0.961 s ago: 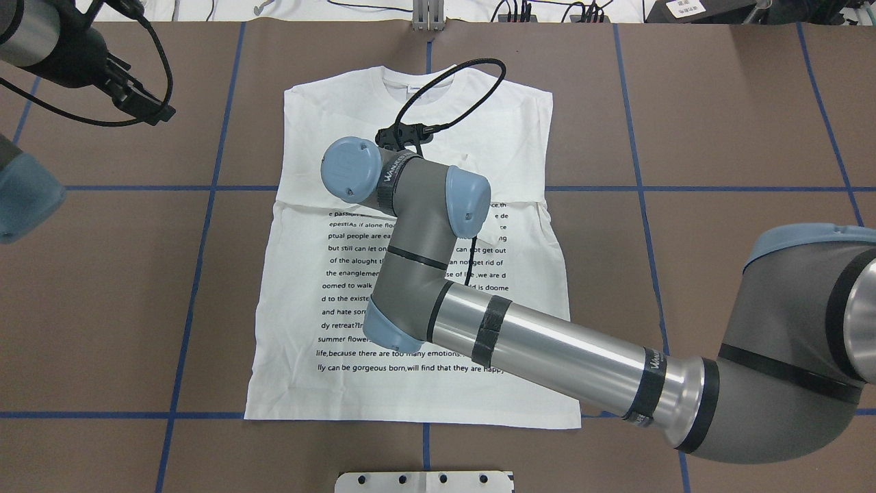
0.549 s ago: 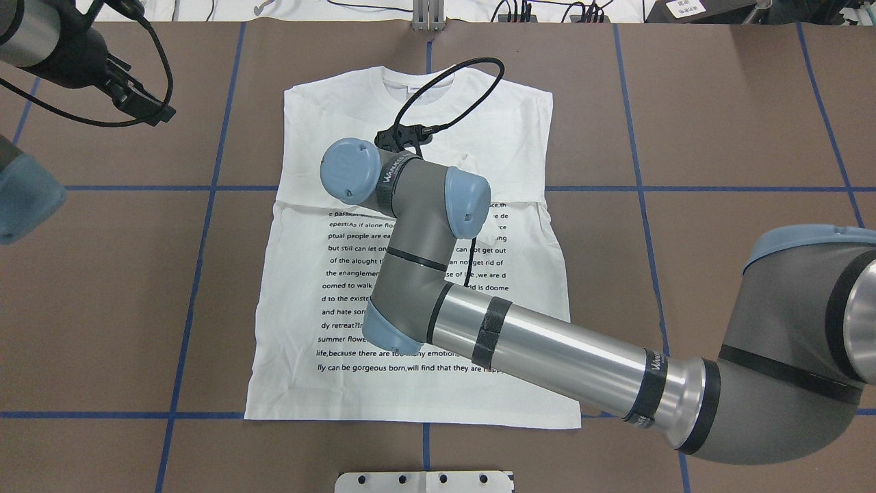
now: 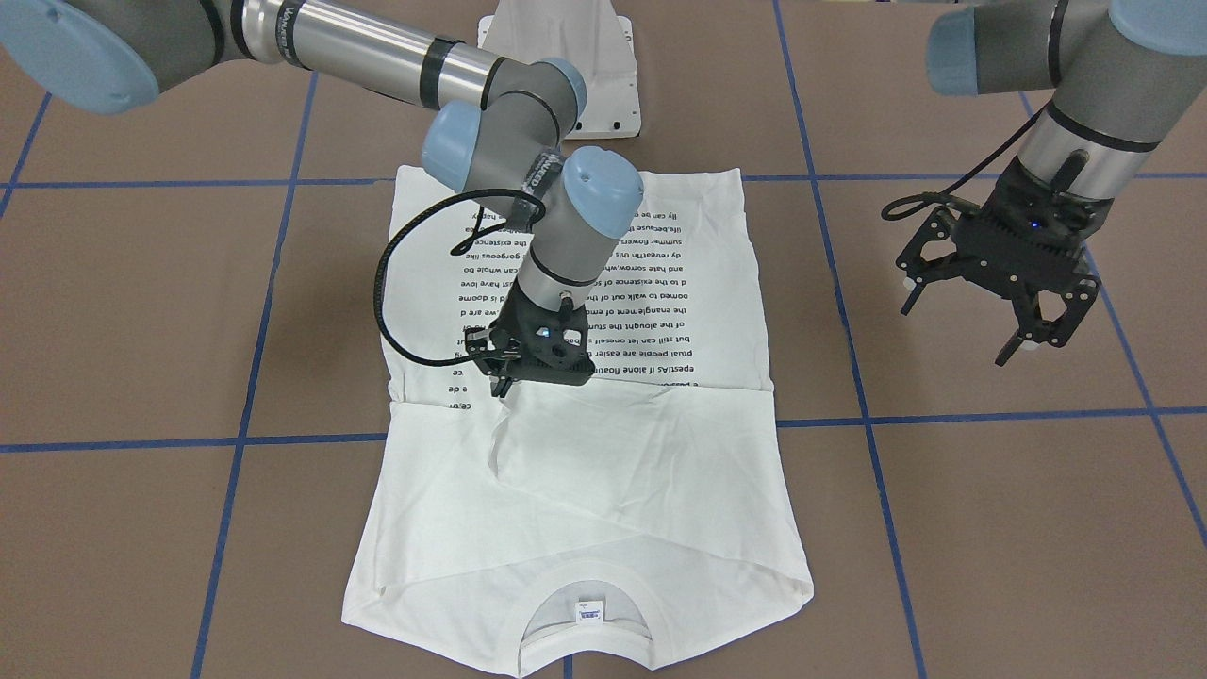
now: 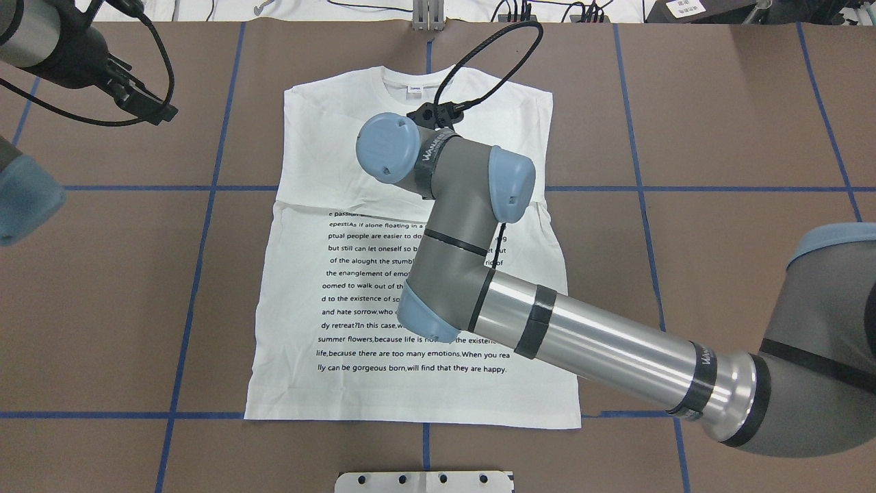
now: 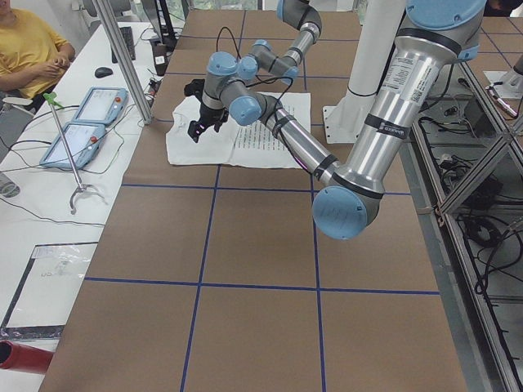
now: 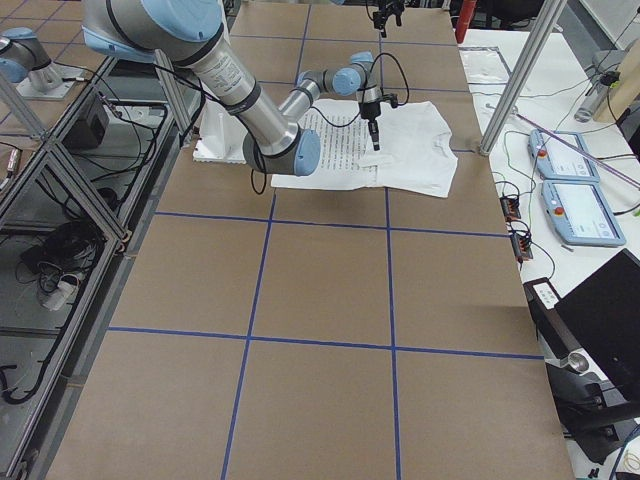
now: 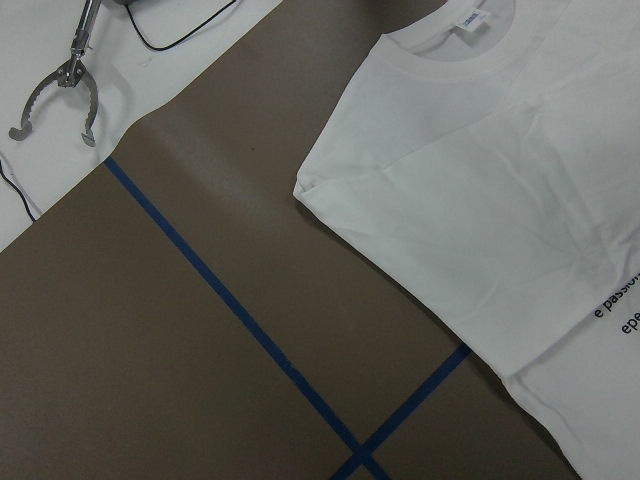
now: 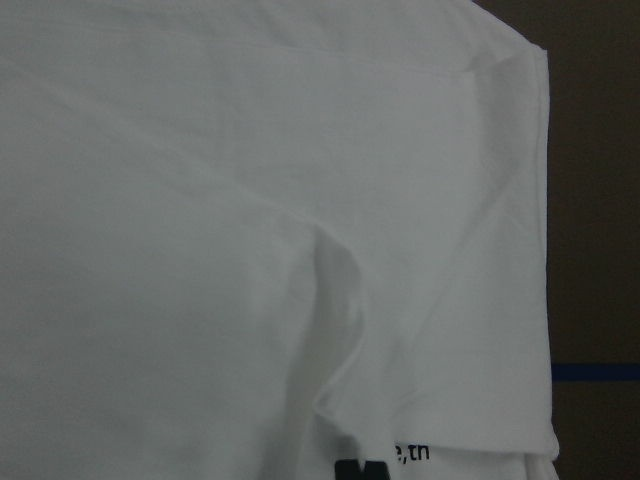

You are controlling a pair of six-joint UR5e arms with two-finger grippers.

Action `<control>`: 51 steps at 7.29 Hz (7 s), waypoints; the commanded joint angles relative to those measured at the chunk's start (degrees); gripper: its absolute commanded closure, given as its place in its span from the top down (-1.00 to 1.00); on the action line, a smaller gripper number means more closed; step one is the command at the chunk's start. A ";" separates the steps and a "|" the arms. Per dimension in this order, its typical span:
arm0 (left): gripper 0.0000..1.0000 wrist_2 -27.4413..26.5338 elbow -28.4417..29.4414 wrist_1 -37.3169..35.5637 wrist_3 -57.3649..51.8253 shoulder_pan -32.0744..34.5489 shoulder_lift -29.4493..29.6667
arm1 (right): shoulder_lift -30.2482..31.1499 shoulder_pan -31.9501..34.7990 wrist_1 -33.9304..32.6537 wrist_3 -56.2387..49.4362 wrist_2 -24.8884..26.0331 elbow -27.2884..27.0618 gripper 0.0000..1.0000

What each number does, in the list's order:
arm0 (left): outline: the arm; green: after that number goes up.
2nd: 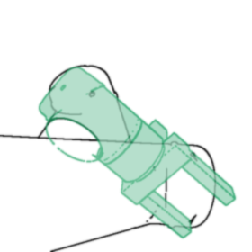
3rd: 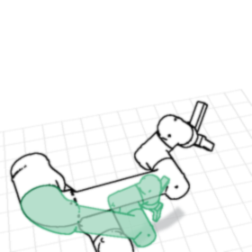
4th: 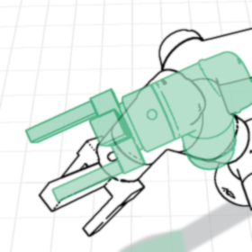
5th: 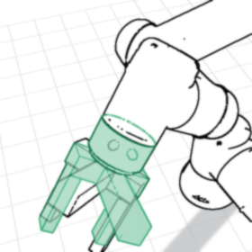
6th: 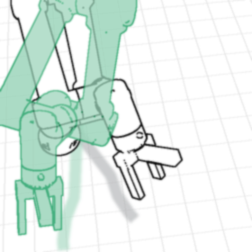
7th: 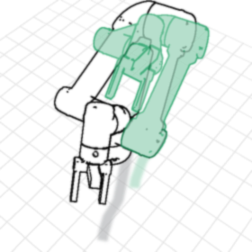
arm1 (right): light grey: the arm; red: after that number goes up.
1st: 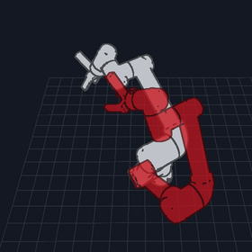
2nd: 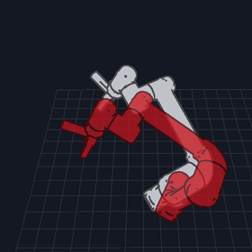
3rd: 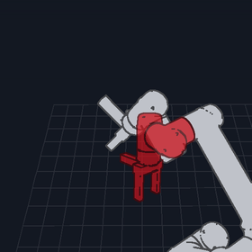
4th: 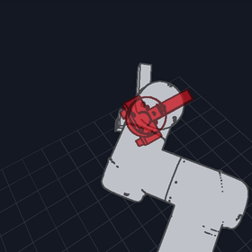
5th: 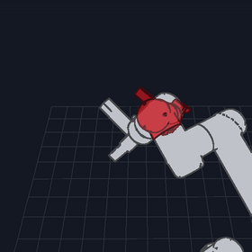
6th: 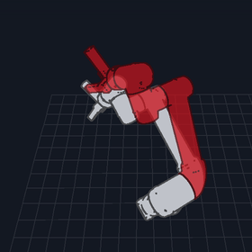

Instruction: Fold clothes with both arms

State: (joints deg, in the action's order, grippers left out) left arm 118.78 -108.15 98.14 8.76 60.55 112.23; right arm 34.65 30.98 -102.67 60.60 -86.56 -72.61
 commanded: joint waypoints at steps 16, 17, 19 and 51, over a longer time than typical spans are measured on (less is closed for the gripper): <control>1.00 -22.31 -17.97 14.36 60.34 -38.59 -21.61 | 42.24 -21.01 2.04 28.75 5.32 -59.93 1.00; 1.00 -27.49 -16.23 14.18 66.85 -45.54 -21.88 | 42.35 -22.09 1.95 28.87 6.48 -59.93 1.00; 1.00 -30.27 -12.01 14.36 69.46 -49.12 -21.53 | 42.35 -22.54 1.95 28.87 6.58 -59.93 1.00; -1.00 -29.92 -17.35 14.18 69.46 -52.20 -21.36 | 50.26 -34.58 17.77 38.63 22.14 -48.67 -1.00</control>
State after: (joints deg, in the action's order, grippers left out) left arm 88.86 -125.33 112.33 78.22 8.28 90.88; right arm 84.89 -3.86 -84.63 99.44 -64.22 -120.40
